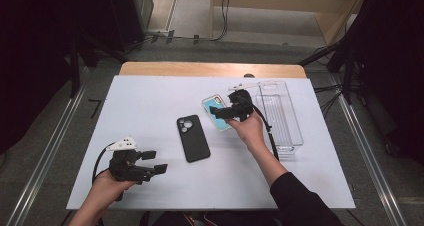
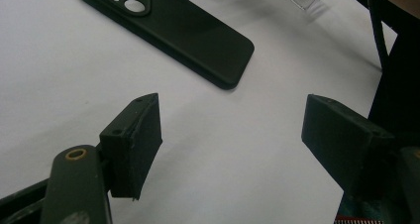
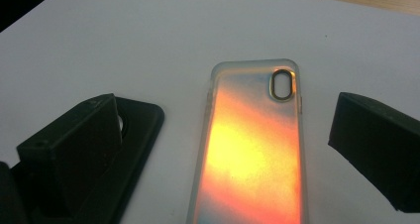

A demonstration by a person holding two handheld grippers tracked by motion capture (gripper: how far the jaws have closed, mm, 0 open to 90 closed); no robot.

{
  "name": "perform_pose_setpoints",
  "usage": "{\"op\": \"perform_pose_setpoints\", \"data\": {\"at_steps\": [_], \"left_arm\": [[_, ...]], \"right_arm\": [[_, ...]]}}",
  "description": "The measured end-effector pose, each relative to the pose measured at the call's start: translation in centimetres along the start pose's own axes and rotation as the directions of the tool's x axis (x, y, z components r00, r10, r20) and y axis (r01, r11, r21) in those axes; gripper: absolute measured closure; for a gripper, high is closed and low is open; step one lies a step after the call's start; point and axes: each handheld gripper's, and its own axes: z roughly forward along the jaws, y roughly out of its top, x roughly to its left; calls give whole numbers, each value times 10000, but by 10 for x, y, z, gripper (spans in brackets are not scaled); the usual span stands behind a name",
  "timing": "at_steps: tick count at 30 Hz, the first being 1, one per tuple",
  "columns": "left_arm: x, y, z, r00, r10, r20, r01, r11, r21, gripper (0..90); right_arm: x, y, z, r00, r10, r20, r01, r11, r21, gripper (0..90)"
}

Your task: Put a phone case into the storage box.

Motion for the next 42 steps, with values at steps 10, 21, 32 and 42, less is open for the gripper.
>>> {"op": "perform_pose_setpoints", "data": {"at_steps": [10,21,32,42], "left_arm": [[1,0,0,10000,4,17,-4,10000,-14,240],[1,0,0,10000,0,6,0,10000,-18,241],[1,0,-1,10000,14,4,-14,10000,-21,240],[0,0,-1,10000,34,-21,-34,10000,-20,241]], "right_arm": [[-2,6,13,10000,-18,34,18,10000,39,0],[-2,-4,24,9995,-153,276,145,9995,264,0],[-6,-18,35,9997,-116,226,107,9992,398,0],[-10,-29,43,9993,-94,363,65,9969,785,0]]}}
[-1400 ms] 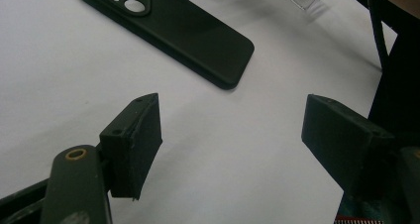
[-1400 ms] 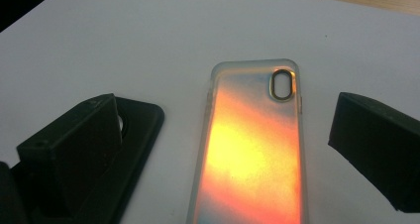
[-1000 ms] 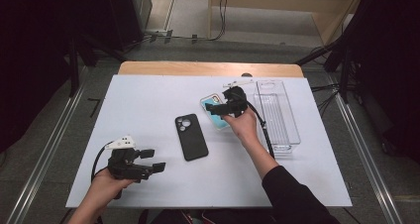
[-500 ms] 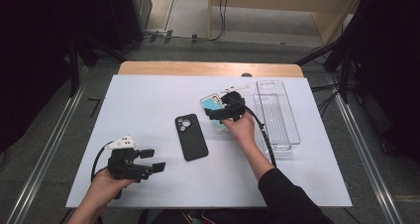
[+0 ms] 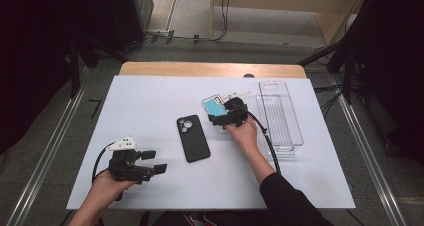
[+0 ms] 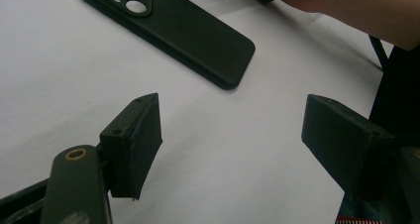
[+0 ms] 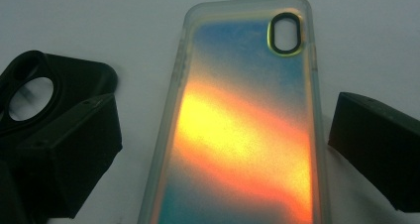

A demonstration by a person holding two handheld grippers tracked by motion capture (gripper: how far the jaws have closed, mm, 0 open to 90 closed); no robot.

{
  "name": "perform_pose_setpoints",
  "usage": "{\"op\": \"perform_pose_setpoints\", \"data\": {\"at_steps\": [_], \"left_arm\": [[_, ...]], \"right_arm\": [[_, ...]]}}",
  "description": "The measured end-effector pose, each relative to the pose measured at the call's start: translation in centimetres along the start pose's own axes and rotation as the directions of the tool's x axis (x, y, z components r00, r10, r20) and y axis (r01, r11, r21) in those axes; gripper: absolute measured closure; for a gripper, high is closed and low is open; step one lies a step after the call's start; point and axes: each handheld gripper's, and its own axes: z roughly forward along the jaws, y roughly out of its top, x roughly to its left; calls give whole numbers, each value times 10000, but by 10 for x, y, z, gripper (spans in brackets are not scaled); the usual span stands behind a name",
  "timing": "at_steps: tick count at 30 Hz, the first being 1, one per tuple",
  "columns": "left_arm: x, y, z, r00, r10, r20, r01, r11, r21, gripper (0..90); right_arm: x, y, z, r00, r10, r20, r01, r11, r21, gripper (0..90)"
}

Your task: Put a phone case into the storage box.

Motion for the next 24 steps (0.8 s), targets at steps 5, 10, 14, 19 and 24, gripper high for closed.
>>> {"op": "perform_pose_setpoints", "data": {"at_steps": [5,10,14,19,24], "left_arm": [[0,0,0,10000,-6,-1,6,10000,4,240],[0,0,0,10000,9,-16,-9,10000,2,240],[0,0,0,10000,18,-9,-18,10000,1,241],[-1,0,-1,10000,18,-9,-18,10000,2,241],[0,0,-1,10000,8,-28,-8,10000,-8,241]], "right_arm": [[4,0,2,9989,-353,308,352,9994,62,0],[8,-1,3,9957,-584,715,575,9982,140,21],[8,-1,4,9938,-680,885,669,9976,147,28],[16,-1,7,9828,-1159,1439,1118,9931,357,57],[16,-2,6,9823,-1180,1455,1145,9929,323,92]]}}
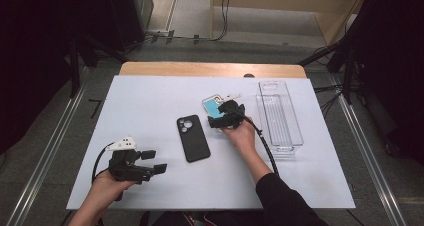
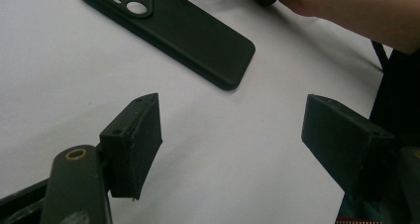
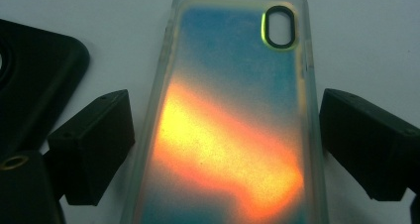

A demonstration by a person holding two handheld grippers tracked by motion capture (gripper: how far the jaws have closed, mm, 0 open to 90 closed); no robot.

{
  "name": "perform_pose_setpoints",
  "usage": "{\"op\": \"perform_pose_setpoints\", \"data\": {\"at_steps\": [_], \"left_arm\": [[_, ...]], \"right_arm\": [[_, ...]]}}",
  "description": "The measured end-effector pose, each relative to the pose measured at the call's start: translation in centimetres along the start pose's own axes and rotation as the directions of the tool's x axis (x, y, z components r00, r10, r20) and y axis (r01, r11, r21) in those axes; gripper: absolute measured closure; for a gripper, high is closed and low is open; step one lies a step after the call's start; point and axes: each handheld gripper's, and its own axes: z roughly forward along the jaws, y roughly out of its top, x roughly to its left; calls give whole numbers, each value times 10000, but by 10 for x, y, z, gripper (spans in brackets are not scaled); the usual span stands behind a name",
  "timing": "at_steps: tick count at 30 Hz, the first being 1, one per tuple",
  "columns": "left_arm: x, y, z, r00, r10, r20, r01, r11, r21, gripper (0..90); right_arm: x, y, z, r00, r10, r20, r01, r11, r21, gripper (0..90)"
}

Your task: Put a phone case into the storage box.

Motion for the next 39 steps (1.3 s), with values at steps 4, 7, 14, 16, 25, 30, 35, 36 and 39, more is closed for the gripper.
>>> {"op": "perform_pose_setpoints", "data": {"at_steps": [4,7,14,16,25,30,35,36,39], "left_arm": [[0,0,0,10000,-17,-13,17,10000,0,240],[0,0,0,10000,-26,-7,26,10000,-18,241],[0,0,0,10000,-97,-8,97,9999,-37,241],[0,1,0,9999,-110,5,110,9999,-36,241],[1,2,1,9998,-201,14,201,9998,-30,241],[0,3,2,9995,-311,109,311,9995,-65,241],[-1,4,1,9993,-354,147,356,9993,-116,241],[-1,4,2,9992,-373,153,375,9992,-120,241],[-2,5,2,9990,-421,150,423,9991,-99,241]], "right_arm": [[0,-1,-1,10000,-72,-41,72,9999,-113,136],[0,-1,-1,9999,-71,-77,70,9999,-152,142],[-2,0,-2,9999,-3,-160,0,9999,-161,148],[-2,0,-2,9998,-27,-187,24,9999,-158,148],[-12,4,-13,9977,385,-559,-404,9986,-344,149],[-14,8,-25,9961,497,-733,-525,9979,-372,149],[-13,12,-42,9938,384,-1044,-434,9980,-454,149],[-10,13,-49,9924,338,-1181,-396,9981,-470,149],[-8,14,-57,9914,208,-1289,-276,9983,-509,149]]}}
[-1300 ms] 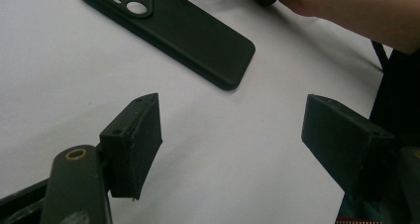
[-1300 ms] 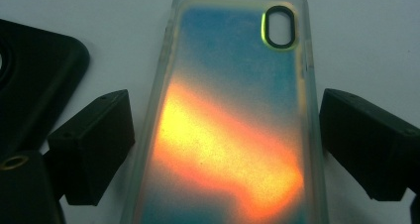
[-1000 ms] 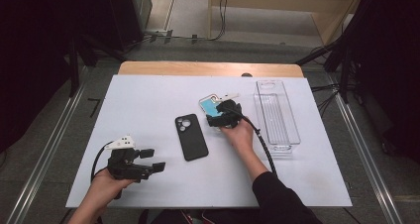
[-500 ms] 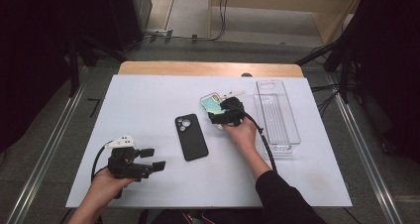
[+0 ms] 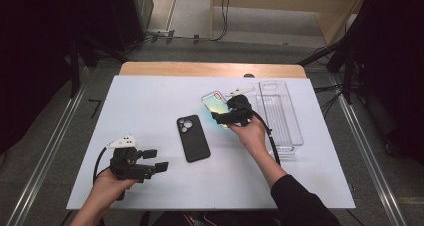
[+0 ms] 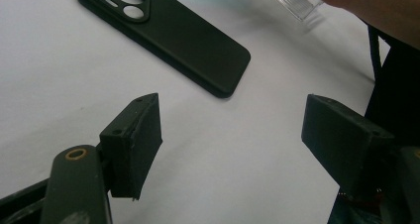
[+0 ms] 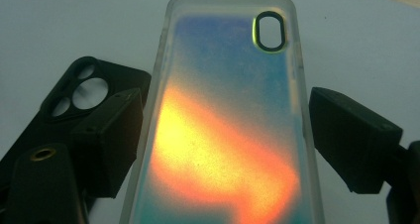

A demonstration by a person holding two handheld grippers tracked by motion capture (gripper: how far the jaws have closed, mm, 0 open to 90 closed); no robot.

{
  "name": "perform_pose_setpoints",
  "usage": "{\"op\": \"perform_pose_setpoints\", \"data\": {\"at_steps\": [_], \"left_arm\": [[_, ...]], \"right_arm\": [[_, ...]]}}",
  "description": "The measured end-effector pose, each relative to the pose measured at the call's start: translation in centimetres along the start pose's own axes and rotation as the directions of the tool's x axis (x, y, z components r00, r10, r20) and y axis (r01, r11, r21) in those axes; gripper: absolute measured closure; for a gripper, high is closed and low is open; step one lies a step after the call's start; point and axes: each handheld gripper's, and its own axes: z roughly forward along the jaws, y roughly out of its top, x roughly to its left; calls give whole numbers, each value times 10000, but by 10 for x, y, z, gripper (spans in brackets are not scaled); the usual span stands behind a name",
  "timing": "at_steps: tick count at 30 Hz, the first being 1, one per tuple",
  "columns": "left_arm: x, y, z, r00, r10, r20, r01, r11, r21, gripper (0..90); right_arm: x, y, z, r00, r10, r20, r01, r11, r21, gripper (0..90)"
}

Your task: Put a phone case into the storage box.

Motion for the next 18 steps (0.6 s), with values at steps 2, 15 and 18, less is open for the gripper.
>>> {"op": "perform_pose_setpoints", "data": {"at_steps": [2,15,18], "left_arm": [[0,1,0,10000,-57,3,57,10000,22,241],[-11,6,3,10000,-26,65,25,10000,45,240],[-12,8,4,10000,-76,53,76,10000,30,239]], "right_arm": [[3,1,-7,9999,-39,-164,38,10000,-89,149],[22,-9,-46,9945,-376,-980,343,9988,-352,149],[25,-14,-53,9930,-403,-1112,363,9986,-375,148]]}}
